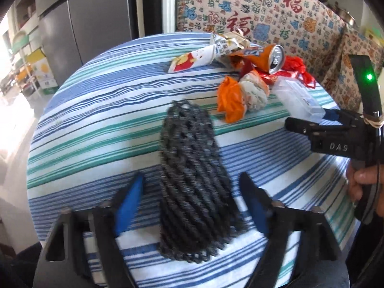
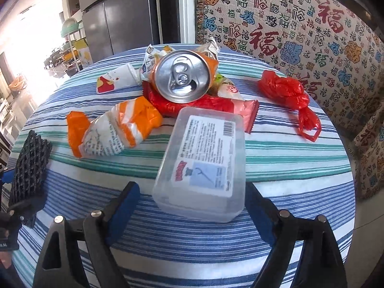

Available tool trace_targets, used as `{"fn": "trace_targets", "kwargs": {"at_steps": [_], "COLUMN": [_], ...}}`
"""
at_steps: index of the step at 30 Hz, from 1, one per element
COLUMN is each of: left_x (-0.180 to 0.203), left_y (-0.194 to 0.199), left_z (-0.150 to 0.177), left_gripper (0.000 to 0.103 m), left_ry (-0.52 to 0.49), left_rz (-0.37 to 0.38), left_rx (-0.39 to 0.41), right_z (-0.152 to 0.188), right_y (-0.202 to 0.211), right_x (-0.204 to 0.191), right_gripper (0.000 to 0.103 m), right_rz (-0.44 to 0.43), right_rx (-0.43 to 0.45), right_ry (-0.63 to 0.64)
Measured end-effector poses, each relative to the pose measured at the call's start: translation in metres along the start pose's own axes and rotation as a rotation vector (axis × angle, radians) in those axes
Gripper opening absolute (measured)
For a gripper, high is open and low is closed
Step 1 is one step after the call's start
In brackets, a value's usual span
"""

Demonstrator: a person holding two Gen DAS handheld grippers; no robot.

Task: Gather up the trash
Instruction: 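Grasp the clear plastic box with the right tool while the left tool lifts the black net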

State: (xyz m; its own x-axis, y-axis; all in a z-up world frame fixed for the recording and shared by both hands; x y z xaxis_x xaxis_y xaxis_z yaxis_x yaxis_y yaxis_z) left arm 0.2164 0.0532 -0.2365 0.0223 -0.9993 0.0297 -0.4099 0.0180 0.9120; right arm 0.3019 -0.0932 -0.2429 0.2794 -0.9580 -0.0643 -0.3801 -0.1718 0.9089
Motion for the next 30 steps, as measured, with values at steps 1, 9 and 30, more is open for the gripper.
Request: {"fn": "trace_targets", "kwargs": {"at_steps": [1,9,30], "left_x": [-0.002,-0.014,-0.043], "left_y": [-0.003,-0.014,-0.022], "left_z": [0.001,-0.008,-0.029], "left_gripper": [0.091,0.103,0.103], "left_ry": [0.005,-0.015,0.037], "left_rz": [-0.002,-0.066,-0.089], "left_rx": [-0.008,-0.032,-0.011], "right_z": [-0.001,0.013,0.005], "right_y": [-0.001,0.007,-0.005], "right_x": [0.003,0.045,0.047], "right_gripper": [0.085,0.063,0.103], "right_rz": [0.002,0.015,0.017], "right_rx": [-0.002,-0.008,-0.017], "right_ry": [-0.005,-0.041,-0.045]}}
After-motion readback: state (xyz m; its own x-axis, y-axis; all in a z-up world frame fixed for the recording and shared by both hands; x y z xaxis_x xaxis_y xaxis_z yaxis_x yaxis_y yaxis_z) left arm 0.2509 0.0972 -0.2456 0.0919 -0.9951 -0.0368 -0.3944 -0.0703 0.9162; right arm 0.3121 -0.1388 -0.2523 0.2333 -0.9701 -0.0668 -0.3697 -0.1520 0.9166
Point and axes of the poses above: each gripper's, at about its wrist camera, not at the fingertips, and y roughly against the way its jaws point, x to its right, z to its underside, the point moved 8 cm from there along -y, roughly the way its jaws point, and after that the axes turned 13 degrees about -x, right-handed, at the moved point
